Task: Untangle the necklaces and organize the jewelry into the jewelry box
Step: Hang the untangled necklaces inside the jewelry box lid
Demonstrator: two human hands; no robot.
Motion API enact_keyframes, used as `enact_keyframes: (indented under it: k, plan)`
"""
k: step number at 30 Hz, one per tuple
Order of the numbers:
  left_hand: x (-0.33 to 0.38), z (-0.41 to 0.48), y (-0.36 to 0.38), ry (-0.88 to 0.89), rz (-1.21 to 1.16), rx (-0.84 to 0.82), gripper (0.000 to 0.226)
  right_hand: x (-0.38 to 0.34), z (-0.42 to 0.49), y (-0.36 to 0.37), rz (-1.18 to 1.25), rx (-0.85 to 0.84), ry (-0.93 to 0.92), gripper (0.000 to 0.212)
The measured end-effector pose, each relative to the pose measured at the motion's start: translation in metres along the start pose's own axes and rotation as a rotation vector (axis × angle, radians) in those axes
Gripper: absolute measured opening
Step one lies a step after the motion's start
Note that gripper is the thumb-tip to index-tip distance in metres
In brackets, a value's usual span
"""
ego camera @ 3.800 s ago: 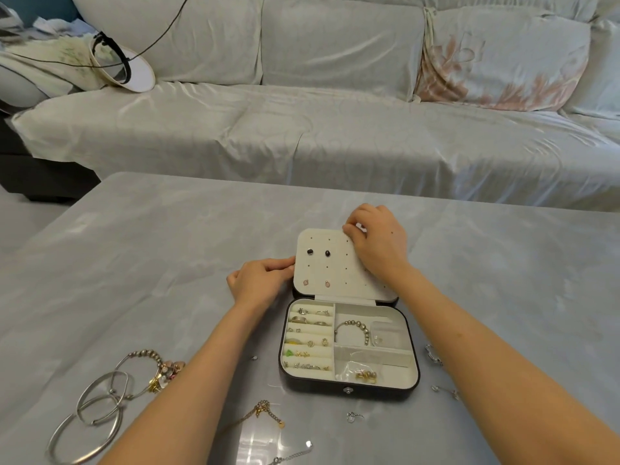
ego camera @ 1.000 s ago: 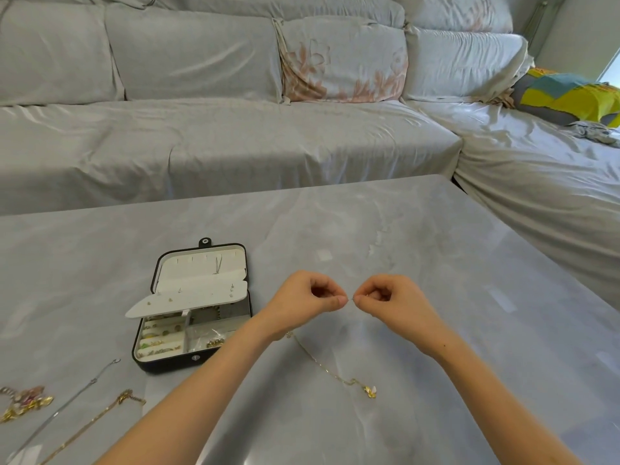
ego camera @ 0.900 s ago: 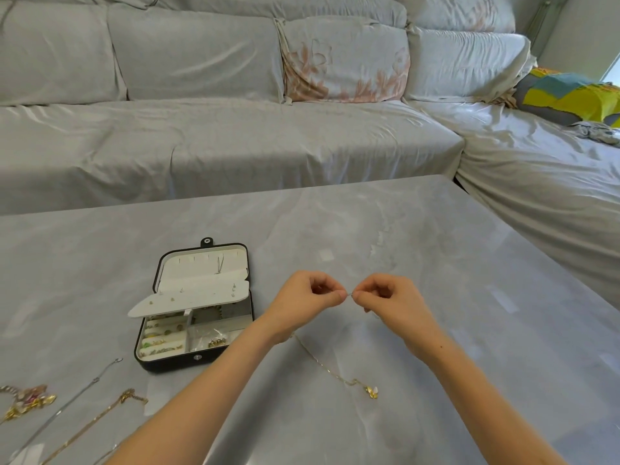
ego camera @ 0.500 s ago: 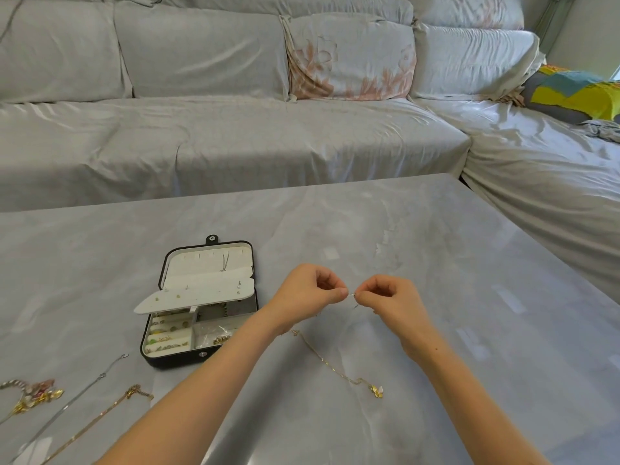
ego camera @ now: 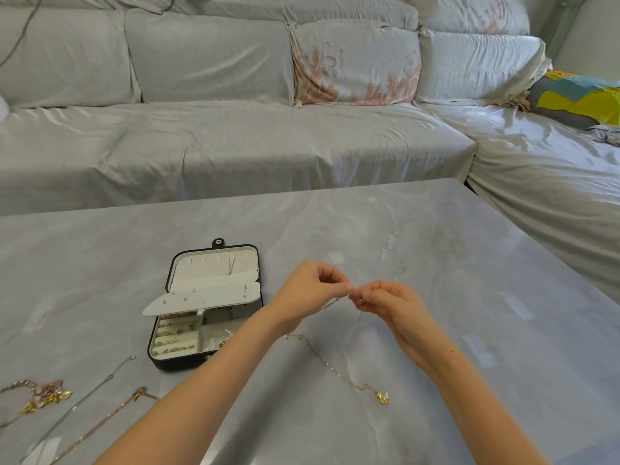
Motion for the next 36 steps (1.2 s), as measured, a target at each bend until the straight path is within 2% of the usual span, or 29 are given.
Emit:
enact_keyframes:
  k: [6,8,12,15,17,19,26,29,36]
  plan:
    - [0.006,0.003,-0.008,0.085,0.048,0.029,0.014,-0.005,0.013,0.014,0.503,-0.01,-0.002,0.014]
    - [0.009,0.005,-0.011,0.1,0.095,0.032,0.014,-0.01,0.023,0.018,0.551,0.0,0.026,0.019]
    - [0.013,0.005,-0.028,0.126,0.179,0.046,0.01,-0.039,0.044,0.029,0.148,0.034,-0.051,0.025]
    - [0.01,-0.004,-0.078,0.147,0.299,0.251,0.015,-0.079,0.056,0.043,-0.089,0.069,-0.174,0.025]
    - [-0.005,-0.014,-0.121,0.074,0.363,0.419,0.018,-0.107,0.062,0.054,-0.138,0.042,-0.241,0.029]
    - [-0.027,-0.022,-0.158,-0.04,0.424,0.49,0.021,-0.131,0.067,0.068,-0.183,-0.005,-0.28,0.033]
    - [-0.088,-0.02,-0.214,-0.34,0.811,0.313,0.028,-0.181,0.085,0.117,-0.276,-0.113,-0.371,0.023]
    - [-0.102,-0.017,-0.211,-0.317,0.907,0.293,0.024,-0.191,0.093,0.132,-0.311,-0.131,-0.394,0.025]
    - [-0.11,-0.019,-0.209,-0.179,0.856,0.415,0.014,-0.19,0.117,0.179,-0.214,-0.206,-0.395,0.025]
Point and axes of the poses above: each hand's wrist, its own z-axis towards the middle knuckle, its own y-axis out of the palm, x = y × z, the point moved 5 cm from there along z, towards the middle knuckle, and after that the axes turned 4 degrees about -x, right-handed, at the moved point
